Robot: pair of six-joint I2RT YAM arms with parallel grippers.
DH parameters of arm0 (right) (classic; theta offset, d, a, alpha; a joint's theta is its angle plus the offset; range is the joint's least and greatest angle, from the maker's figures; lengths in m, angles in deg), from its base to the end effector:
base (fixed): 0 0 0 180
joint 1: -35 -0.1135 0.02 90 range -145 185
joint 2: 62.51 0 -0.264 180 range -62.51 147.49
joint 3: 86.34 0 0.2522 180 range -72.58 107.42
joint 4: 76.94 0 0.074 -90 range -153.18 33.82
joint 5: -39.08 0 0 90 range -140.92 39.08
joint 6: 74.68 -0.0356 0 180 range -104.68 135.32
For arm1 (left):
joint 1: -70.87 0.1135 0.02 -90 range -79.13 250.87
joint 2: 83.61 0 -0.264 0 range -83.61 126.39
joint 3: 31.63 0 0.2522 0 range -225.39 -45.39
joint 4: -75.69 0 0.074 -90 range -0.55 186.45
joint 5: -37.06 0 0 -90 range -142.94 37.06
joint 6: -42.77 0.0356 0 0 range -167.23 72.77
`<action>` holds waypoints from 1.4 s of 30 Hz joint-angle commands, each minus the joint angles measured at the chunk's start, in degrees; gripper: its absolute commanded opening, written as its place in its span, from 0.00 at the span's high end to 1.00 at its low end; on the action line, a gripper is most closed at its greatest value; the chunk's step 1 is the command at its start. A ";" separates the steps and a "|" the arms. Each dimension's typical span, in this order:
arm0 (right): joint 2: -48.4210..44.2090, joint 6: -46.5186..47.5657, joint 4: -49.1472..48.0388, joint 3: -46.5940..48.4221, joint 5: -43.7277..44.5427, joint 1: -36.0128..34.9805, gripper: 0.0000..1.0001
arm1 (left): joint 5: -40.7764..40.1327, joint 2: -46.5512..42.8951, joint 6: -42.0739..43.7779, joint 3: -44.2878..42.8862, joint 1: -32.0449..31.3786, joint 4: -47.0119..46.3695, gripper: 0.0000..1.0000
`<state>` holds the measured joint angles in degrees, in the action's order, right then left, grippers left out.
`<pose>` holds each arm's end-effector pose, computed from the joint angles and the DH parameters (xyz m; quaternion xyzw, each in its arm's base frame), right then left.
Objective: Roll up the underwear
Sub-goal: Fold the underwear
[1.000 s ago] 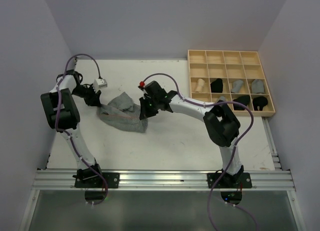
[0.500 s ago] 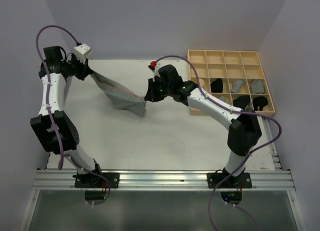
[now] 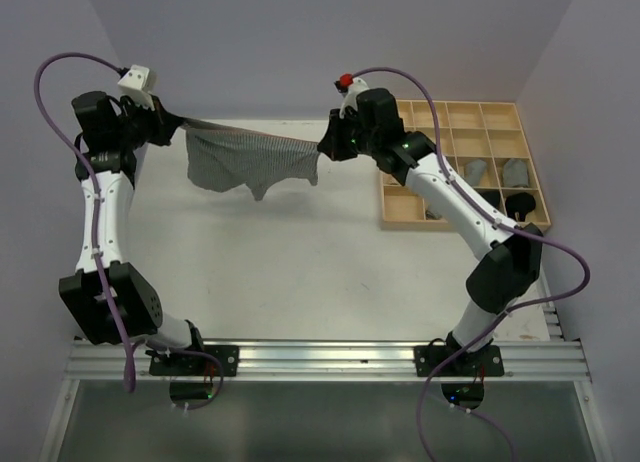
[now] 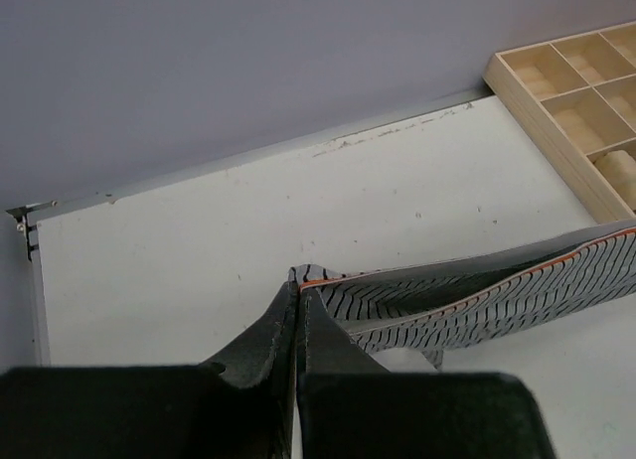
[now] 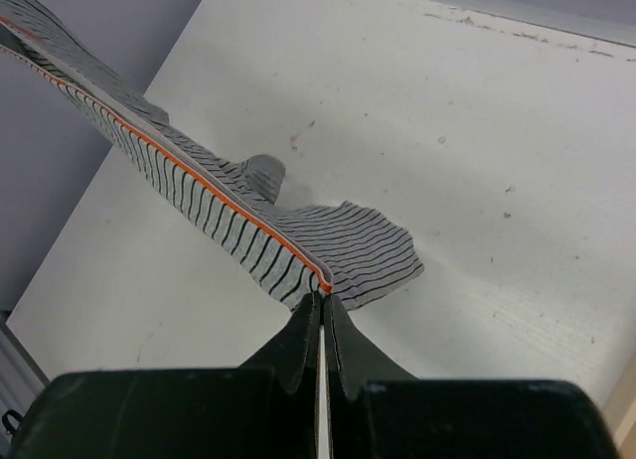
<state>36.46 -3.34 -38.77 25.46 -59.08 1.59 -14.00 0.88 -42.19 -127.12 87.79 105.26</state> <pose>0.3360 0.2277 0.3835 -0.1459 0.8310 0.2882 0.4529 0.3305 0.0771 0.3920 0.1143 0.7815 -0.1608 0.5918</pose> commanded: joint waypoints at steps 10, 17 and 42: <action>20.27 2.92 8.37 30.34 -2.82 8.80 1.00 | -2.82 13.59 -11.01 -7.20 -2.95 -18.81 1.00; 16.79 4.59 8.39 29.03 -8.61 8.71 1.00 | 4.21 6.85 -0.31 -1.89 -2.95 -14.77 1.00; -1.78 -5.59 -1.99 -24.83 -7.23 -1.39 0.88 | 10.03 -0.49 40.16 15.48 -2.65 19.98 0.45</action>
<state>31.83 -4.43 -39.71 1.31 -71.56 1.75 -1.74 -5.20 2.75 -107.04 91.88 131.79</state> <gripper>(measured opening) 0.136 0.571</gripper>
